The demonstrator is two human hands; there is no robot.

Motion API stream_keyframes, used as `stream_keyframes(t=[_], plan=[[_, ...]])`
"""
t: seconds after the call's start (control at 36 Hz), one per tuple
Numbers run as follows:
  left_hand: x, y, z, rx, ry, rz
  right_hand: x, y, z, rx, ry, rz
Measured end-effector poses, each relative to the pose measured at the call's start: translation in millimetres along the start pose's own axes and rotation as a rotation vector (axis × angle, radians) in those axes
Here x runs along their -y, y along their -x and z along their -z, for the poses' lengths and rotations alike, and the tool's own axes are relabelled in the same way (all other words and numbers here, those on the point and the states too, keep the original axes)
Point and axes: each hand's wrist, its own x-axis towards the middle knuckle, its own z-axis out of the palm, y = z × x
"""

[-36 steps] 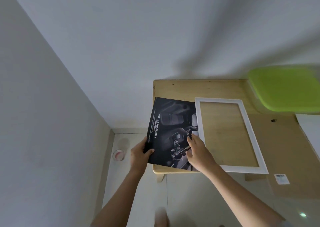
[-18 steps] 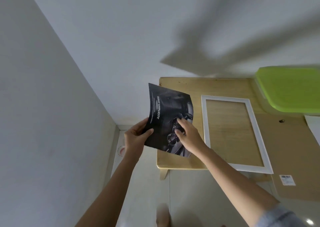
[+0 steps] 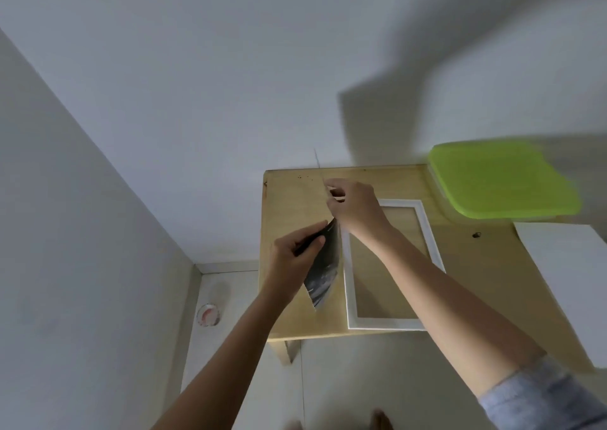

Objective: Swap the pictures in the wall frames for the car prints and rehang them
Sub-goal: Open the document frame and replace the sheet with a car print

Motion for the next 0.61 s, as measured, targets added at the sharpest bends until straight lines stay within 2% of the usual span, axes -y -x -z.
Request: stream_keyframes(t=[0.19, 0.31, 0.36, 0.42, 0.5, 0.61], plan=[[-11, 1, -65, 0.110, 0.245, 0.069, -51, -1, 54, -0.145, -0.049, -0.046], [6, -4, -106, 0.295, 0.256, 0.201, -100, 6, 77, -0.211, -0.113, -0.134], [18, -3, -128, 0.424, 0.154, 0.177, -127, 14, 85, -0.204, -0.121, -0.161], [29, -1, -149, 0.470, 0.028, 0.203, -153, 23, 90, -0.201, -0.107, -0.189], [47, 4, -173, 0.465, -0.183, 0.224, -185, 33, 92, -0.203, -0.108, -0.254], [86, 3, -190, 0.407, -0.694, 0.128, -224, 42, 92, -0.140, -0.136, -0.371]])
